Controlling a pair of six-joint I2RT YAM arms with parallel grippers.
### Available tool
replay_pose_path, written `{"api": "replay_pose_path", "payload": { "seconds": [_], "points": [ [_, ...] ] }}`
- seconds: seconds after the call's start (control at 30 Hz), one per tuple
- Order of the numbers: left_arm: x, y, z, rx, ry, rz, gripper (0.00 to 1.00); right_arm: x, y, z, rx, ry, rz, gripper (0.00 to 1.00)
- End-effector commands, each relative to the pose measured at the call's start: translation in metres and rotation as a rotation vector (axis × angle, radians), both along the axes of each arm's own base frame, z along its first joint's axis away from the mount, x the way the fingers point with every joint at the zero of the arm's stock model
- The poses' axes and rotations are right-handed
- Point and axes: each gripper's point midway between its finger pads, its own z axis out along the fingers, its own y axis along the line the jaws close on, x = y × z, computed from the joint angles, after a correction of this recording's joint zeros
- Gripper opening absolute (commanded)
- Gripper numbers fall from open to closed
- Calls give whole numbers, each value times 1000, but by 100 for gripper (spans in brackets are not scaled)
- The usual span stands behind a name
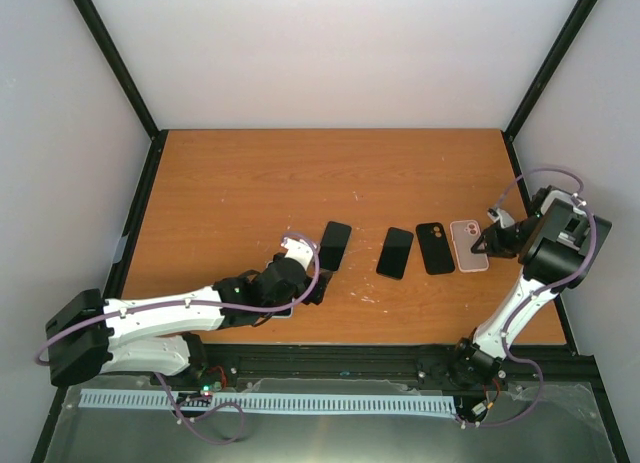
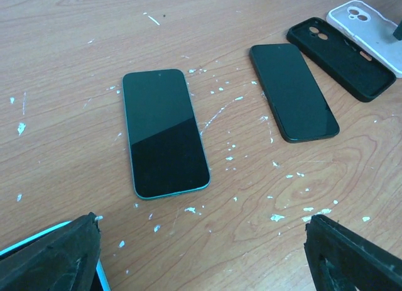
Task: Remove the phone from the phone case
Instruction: Place the phone case at the center of the board, then pick up the phone at the center of the board.
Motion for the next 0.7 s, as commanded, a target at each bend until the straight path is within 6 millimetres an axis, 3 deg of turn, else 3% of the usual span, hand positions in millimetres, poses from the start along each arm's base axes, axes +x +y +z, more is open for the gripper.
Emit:
{"api": "replay_pose_path", "payload": {
  "seconds": [0.0,0.07,0.17,0.37,0.43,0.5,0.67],
  "points": [
    [4,7,-4,7,26,56,90,8,-13,11,-92,-58,-23,46],
    [4,11,-5,15,39,78,91,8,-23,17,-143,-54,-68,51],
    [3,20,-10,46,72,121,97,8,-27,42,-163,-96,-112,53],
    [5,56,-37,82,262,286,99,4,-2,106,-155,-295,-104,55],
    [5,68,-53,89,369,317,100,1,16,126,-138,-380,-83,58],
    [5,81,-64,129,412,359,100,0,47,139,-115,-447,-39,58],
    [7,99,-74,233,437,429,99,-2,147,161,-49,-633,167,60]
  ]
}}
